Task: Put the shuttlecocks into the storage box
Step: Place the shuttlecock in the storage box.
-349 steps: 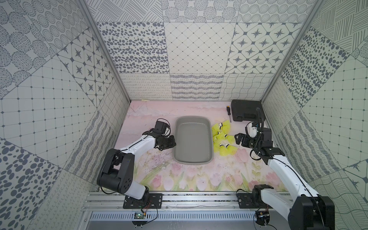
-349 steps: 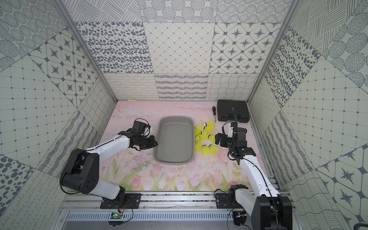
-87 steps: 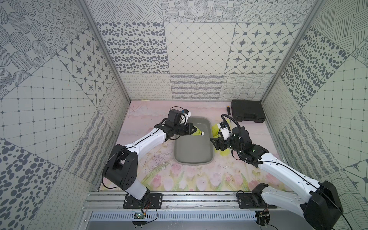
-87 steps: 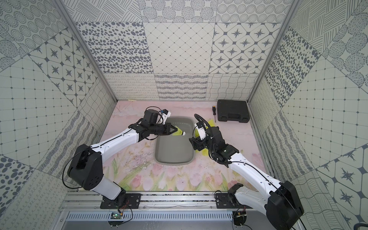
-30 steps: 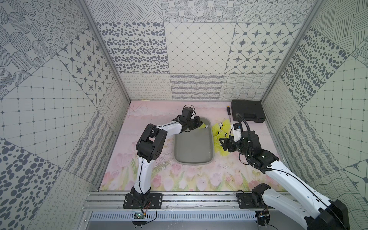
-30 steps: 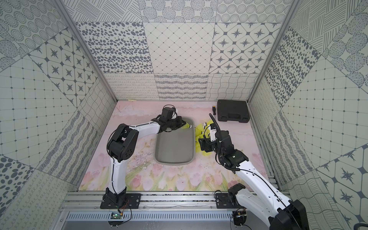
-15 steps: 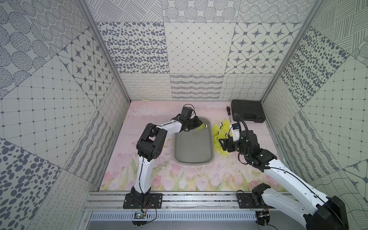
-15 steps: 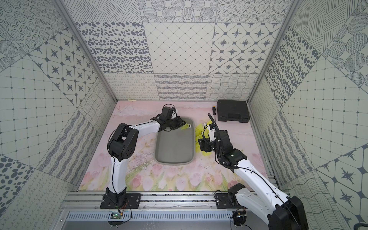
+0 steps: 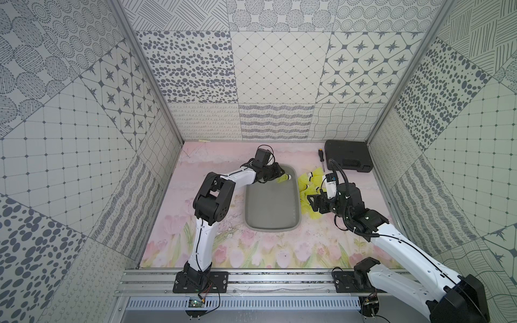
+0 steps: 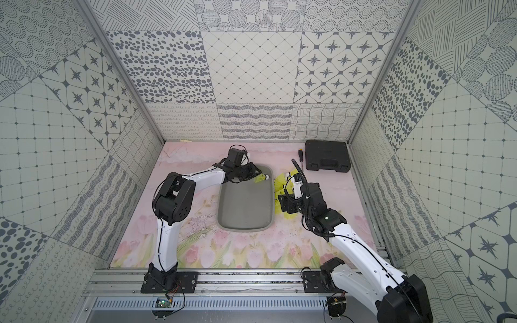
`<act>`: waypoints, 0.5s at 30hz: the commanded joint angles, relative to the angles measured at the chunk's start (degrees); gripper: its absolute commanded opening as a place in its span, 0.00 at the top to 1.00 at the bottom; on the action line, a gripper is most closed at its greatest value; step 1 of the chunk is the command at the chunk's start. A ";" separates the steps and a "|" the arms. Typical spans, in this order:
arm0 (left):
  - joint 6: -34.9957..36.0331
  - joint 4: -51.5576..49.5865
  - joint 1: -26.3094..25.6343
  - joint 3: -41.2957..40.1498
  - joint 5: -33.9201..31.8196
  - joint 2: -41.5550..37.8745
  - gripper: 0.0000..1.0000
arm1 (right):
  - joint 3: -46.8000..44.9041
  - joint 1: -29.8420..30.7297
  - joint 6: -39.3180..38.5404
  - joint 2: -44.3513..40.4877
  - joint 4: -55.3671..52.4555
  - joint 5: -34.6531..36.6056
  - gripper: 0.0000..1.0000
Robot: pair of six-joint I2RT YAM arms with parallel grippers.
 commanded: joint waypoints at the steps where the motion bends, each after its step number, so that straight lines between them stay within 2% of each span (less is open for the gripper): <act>1: 2.98 -0.29 0.38 1.29 3.31 0.95 0.72 | -0.50 -0.20 0.29 0.35 2.31 -0.20 0.19; 9: 3.16 -0.48 0.56 1.48 3.77 1.55 0.70 | -0.45 -0.20 0.27 0.71 1.96 -0.18 0.19; 15: 3.35 -0.67 0.57 0.83 3.55 0.89 0.64 | -0.61 -0.20 0.45 0.75 1.81 0.00 0.19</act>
